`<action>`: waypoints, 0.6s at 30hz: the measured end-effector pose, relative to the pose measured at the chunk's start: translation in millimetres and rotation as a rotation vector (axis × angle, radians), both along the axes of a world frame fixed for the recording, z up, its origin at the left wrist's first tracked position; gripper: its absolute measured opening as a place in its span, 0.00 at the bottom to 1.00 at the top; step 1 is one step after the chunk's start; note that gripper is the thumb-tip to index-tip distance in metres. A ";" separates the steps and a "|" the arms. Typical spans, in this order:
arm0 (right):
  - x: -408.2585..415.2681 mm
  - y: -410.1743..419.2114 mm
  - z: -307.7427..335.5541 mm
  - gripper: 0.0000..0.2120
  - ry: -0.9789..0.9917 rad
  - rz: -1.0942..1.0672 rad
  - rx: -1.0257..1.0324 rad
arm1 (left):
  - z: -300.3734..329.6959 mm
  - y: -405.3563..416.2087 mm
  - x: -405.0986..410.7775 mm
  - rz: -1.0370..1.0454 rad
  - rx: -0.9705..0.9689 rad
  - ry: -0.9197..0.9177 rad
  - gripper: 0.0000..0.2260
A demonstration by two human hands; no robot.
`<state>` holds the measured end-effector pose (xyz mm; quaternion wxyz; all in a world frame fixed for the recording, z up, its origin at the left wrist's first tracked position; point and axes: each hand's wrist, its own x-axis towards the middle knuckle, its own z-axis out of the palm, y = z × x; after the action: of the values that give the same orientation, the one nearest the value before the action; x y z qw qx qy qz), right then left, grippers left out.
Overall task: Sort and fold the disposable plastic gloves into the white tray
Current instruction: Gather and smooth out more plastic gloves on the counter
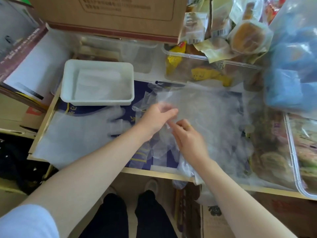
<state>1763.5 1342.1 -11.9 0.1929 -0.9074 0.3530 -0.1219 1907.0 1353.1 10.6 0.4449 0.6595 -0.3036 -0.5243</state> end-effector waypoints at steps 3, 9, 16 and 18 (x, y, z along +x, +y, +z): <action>-1.8 -2.0 -7.3 0.19 0.040 -0.011 -0.114 | 1.0 3.5 8.3 0.133 -0.042 -0.058 0.09; -21.3 -27.2 -26.6 0.12 0.268 -0.208 -0.071 | 10.9 16.1 49.7 0.436 -0.091 0.067 0.11; 21.9 -33.7 22.2 0.31 -0.195 -0.418 0.317 | 29.7 49.7 87.8 0.372 -0.109 0.333 0.10; 45.1 -33.2 45.3 0.32 -0.353 -0.344 0.489 | 33.4 63.5 94.4 0.311 -0.112 0.337 0.11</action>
<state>1808.6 1308.9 33.4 0.4393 -0.7266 0.4806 -0.2192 2001.4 1416.5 43.9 0.6007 0.5759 -0.1485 -0.5343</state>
